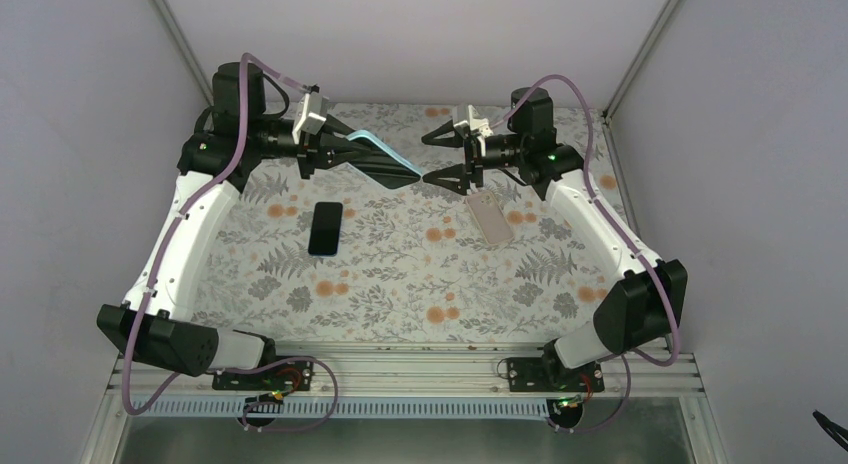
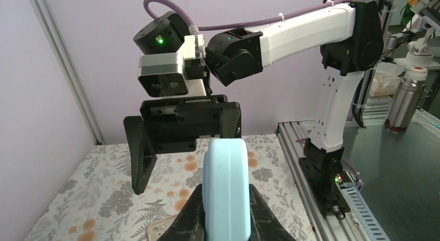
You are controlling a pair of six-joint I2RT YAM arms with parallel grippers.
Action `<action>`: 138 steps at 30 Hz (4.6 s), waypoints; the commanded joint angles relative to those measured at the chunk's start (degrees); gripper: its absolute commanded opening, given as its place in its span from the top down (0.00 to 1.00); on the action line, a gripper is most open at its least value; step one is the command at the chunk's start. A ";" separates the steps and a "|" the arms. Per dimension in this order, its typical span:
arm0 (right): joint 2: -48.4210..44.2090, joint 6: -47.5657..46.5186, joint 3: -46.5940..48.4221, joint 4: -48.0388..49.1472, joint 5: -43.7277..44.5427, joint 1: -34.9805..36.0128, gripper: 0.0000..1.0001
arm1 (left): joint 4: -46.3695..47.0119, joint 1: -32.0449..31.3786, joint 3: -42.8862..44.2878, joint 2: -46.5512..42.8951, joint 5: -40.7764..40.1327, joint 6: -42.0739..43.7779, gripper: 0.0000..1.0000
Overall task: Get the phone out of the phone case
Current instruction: Remove the phone case from the phone.
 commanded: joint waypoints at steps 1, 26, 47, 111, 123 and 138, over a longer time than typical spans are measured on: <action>0.44 0.15 1.42 -0.28 -2.62 0.65 0.15 | 2.83 0.35 1.42 -1.01 3.21 -0.27 0.98; 1.65 4.06 2.30 1.70 -2.40 1.40 0.16 | 5.38 1.09 0.36 -0.74 4.04 -2.82 0.98; 4.67 9.46 6.80 6.22 10.78 1.31 0.18 | 14.77 1.37 -3.33 -0.74 14.38 -13.97 0.98; 14.06 13.19 17.31 6.77 -16.10 20.34 0.28 | 5.09 -0.56 3.61 2.01 11.11 -3.67 0.98; 12.62 15.20 20.33 9.12 -1.25 27.94 0.45 | 3.97 0.10 2.98 2.04 4.94 -1.04 0.98; 6.35 15.31 20.66 8.56 1.40 23.77 0.87 | 3.84 2.88 -0.48 1.46 5.64 0.50 0.98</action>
